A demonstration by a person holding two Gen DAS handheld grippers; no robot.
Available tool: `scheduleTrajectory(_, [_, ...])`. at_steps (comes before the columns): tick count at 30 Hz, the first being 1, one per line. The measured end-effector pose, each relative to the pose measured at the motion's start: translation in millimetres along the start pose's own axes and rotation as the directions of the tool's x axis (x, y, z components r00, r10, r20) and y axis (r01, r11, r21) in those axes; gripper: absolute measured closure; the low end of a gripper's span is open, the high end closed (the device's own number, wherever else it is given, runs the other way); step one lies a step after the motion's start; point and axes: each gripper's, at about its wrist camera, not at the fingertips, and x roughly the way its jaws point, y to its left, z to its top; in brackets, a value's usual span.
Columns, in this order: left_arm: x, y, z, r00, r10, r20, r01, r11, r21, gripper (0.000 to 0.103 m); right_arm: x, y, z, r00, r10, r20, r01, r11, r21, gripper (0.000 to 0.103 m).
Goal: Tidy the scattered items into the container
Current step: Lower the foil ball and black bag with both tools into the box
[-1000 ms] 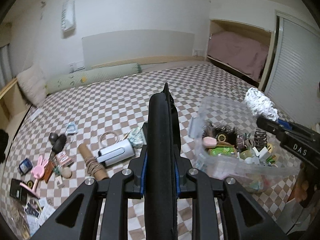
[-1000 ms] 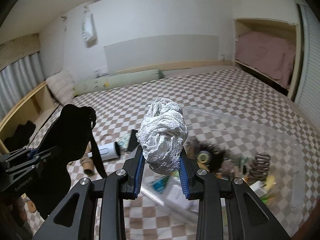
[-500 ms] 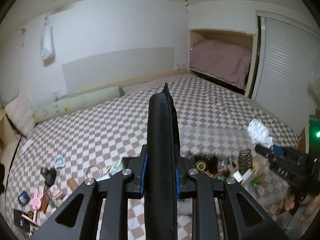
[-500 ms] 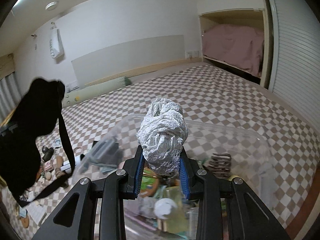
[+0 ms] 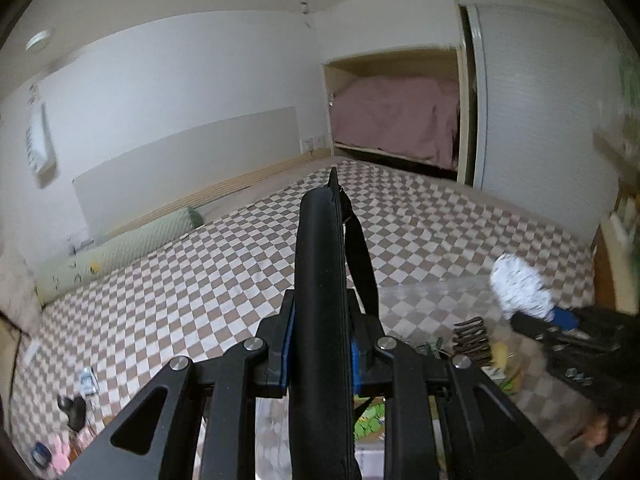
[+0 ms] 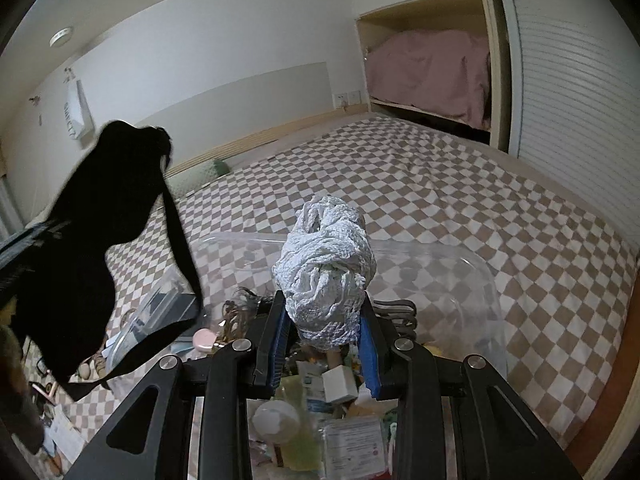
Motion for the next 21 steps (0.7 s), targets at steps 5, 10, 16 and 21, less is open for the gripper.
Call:
scheduleTrajectory(5, [33.8, -21.6, -4.8, 0.999, -0.005, -0.035, 0.009, 0.994, 0.105, 0.082, 14.0, -4.6, -1.4, 0.999, 0.005, -0.031, -0.004, 1.000, 0.009, 0.071])
scheduleTrajectory(10, [59.9, -41.3, -18.8, 0.997, 0.000, -0.074, 0.017, 0.973, 0.230, 0.082, 30.2, -3.5, -3.3, 0.997, 0.007, -0.072, -0.007, 1.000, 0.000, 0.071])
scheduleTrajectory(16, [78.6, -51.4, -31.7, 0.992, -0.028, -0.125, 0.060, 0.965, 0.257, 0.082, 53.4, 5.5, -6.7, 0.989, -0.026, -0.144, 0.022, 0.999, -0.027, 0.071])
scheduleTrajectory(21, [87.1, -57.5, -36.6, 0.987, -0.070, -0.146, 0.104, 0.966, 0.238, 0.082, 68.1, 3.3, -7.9, 0.981, -0.011, -0.196, 0.012, 1.000, 0.000, 0.071])
